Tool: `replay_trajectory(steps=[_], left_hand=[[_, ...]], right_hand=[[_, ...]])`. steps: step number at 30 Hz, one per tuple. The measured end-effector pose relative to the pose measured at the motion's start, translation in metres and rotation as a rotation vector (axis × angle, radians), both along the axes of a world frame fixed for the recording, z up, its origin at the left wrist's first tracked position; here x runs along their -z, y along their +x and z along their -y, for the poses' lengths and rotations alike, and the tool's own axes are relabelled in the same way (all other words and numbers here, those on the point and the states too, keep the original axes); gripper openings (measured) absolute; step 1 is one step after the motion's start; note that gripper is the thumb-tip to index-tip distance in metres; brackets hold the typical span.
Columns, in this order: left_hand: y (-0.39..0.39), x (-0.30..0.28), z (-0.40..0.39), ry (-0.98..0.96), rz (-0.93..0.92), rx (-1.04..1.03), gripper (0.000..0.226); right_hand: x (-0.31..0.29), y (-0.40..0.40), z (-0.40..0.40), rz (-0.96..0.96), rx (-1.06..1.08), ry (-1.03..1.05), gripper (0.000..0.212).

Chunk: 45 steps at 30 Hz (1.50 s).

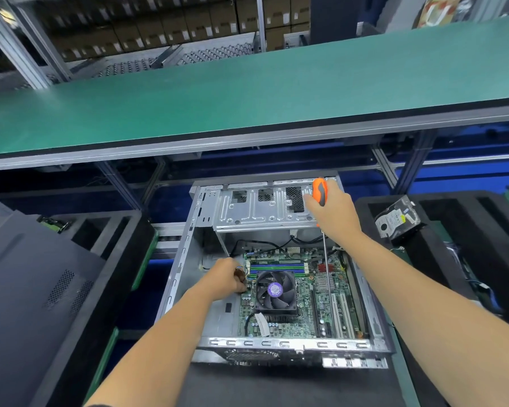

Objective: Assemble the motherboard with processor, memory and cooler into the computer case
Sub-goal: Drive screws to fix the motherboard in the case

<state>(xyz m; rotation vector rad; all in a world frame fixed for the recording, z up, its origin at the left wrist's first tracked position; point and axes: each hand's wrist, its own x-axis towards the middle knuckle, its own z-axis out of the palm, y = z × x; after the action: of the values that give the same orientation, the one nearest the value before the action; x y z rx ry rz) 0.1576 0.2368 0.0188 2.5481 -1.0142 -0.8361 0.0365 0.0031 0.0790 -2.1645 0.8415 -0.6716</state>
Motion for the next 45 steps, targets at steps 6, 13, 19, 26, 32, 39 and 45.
replay_trajectory(steps=[6,13,19,26,32,39,45], left_hand=[[-0.0033,-0.0006,0.0033,0.049,0.054,0.069,0.026],[-0.0032,0.0001,0.0044,0.076,0.115,0.117,0.032],[0.0008,0.0013,0.0005,0.019,0.008,0.045,0.023],[0.002,0.0008,-0.0015,-0.022,0.009,0.035,0.033],[0.002,0.0015,0.0,0.0,0.01,0.012,0.028],[-0.0002,0.0001,0.0015,0.003,-0.005,0.003,0.031],[0.0008,0.0014,0.0016,-0.02,-0.004,0.001,0.025]], right_hand=[[-0.0012,0.0007,-0.0008,-0.006,-0.003,0.004,0.023],[0.0006,0.002,0.0007,-0.026,-0.001,-0.02,0.023],[0.0023,0.0031,0.0025,-0.043,0.014,-0.027,0.035],[0.0013,0.0018,0.0024,-0.034,0.009,-0.017,0.025],[0.0005,0.0003,0.0014,-0.023,0.005,-0.007,0.024],[-0.0005,0.0002,0.0013,-0.031,0.01,-0.003,0.025],[0.0007,0.0008,0.0022,-0.034,0.008,-0.008,0.026]])
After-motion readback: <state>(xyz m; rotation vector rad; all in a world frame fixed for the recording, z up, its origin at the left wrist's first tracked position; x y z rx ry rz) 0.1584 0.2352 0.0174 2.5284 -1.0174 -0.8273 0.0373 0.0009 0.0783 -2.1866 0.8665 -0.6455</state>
